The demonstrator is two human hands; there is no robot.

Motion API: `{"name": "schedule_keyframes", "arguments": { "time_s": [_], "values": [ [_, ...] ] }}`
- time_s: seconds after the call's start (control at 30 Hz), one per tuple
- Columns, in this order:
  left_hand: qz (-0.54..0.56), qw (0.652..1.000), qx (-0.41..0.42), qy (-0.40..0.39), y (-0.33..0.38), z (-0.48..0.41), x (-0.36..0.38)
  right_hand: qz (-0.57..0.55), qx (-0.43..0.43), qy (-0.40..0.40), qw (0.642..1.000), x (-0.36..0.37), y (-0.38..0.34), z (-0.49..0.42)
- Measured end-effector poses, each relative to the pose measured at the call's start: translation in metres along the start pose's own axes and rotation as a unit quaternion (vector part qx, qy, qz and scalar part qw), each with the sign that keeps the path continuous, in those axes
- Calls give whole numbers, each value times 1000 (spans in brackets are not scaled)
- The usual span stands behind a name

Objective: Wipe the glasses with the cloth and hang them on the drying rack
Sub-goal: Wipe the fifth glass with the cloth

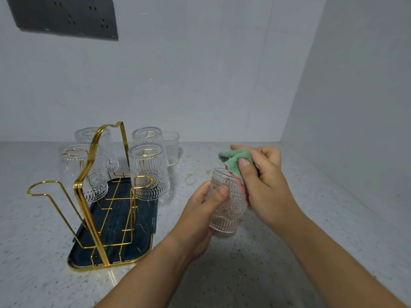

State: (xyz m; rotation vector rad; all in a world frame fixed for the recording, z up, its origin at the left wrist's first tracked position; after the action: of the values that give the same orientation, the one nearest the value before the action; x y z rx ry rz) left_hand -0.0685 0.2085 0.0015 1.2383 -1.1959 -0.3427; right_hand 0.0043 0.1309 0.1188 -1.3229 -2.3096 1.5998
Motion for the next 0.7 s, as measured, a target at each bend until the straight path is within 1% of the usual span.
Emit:
{"name": "schedule_keyframes", "arguments": {
  "time_s": [0.03,0.1,0.13,0.17,0.23,0.27,0.33,0.4,0.47,0.53,0.57,0.63,0.7],
  "values": [
    [-2,1000,2,-3,1,0,1,12,-3,-8,1000,-1,-1,-3],
    [-1,1000,9,2,4,1,0,-23,5,-39,999,-1,-1,-5],
    [4,1000,11,6,5,1,-1,-44,15,-68,997,2,-1,-3],
    [6,1000,12,11,7,2,-2,-41,16,-102,994,5,-3,0],
    [-6,1000,17,15,10,2,-5,25,-17,-171,985,10,-9,6],
    [-23,999,22,9,11,2,-4,61,-39,-211,975,15,-9,9],
    [-55,998,28,-7,11,3,-2,102,-42,-300,948,24,-12,14],
    [-71,997,25,-16,9,5,0,106,1,-409,907,33,-10,24],
    [-87,995,23,-33,7,6,5,129,44,-500,855,39,-6,36],
    [-105,993,19,-45,4,7,7,164,55,-554,814,42,0,44],
    [-113,992,20,-47,4,8,8,163,59,-571,802,42,0,48],
    [-124,991,24,-50,6,10,11,133,77,-589,794,42,-2,52],
    [-126,990,20,-57,5,9,12,95,92,-588,798,40,-2,50]
  ]
}}
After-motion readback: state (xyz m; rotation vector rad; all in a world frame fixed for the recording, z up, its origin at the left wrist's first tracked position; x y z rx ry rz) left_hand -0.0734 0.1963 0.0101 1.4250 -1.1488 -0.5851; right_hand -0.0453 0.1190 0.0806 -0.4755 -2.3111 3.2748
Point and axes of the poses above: each hand's wrist, its own z-axis away from the middle knuckle, its own x-axis out of the palm, y = z × x, the point moved 10 cm from there along -z, towards the middle knuckle, and after that the axes turned 3 degrees about -y, right-handed, at the moved point
